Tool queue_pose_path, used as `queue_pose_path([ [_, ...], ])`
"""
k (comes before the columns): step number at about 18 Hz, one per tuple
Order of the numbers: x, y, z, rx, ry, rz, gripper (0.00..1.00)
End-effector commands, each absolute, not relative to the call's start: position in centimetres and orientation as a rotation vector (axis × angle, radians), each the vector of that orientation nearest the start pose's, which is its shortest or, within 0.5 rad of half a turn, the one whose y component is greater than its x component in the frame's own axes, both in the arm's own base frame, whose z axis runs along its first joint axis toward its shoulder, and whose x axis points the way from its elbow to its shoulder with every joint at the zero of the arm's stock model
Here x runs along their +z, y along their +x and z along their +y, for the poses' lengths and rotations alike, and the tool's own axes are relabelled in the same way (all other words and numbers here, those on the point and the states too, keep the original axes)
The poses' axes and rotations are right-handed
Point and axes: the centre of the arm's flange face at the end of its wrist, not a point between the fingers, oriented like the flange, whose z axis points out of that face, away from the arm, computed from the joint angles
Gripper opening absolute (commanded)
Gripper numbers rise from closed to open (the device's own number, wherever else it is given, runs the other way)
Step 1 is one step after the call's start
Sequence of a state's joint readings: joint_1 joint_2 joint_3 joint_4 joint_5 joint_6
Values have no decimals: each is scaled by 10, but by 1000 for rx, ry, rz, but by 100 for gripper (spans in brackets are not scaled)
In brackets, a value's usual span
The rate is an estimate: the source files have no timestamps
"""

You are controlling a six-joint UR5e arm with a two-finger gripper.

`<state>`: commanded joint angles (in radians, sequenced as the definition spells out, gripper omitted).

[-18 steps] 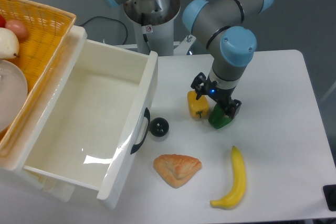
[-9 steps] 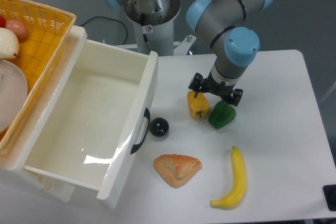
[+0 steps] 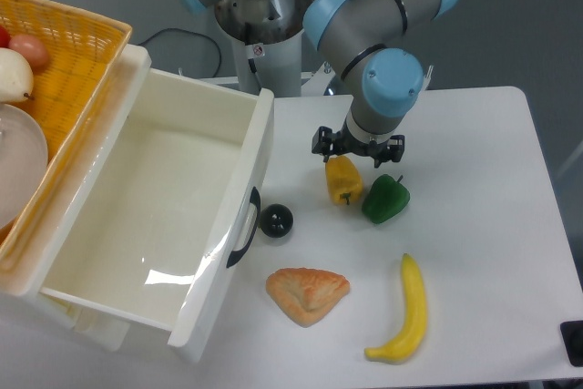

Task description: Pick up the yellow pepper

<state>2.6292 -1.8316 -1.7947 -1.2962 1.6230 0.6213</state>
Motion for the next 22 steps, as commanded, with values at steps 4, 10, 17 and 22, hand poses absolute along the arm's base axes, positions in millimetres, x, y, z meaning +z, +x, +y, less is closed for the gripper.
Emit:
queue_pose_path([
  [4, 249, -398, 376, -227, -3223, -806, 100],
  [10, 234, -399, 373, -236, -3220, -835, 100],
  [17, 224, -404, 375, -240, -3219, -838, 100],
  [22, 210, -401, 382, -256, -3232, -840, 100],
])
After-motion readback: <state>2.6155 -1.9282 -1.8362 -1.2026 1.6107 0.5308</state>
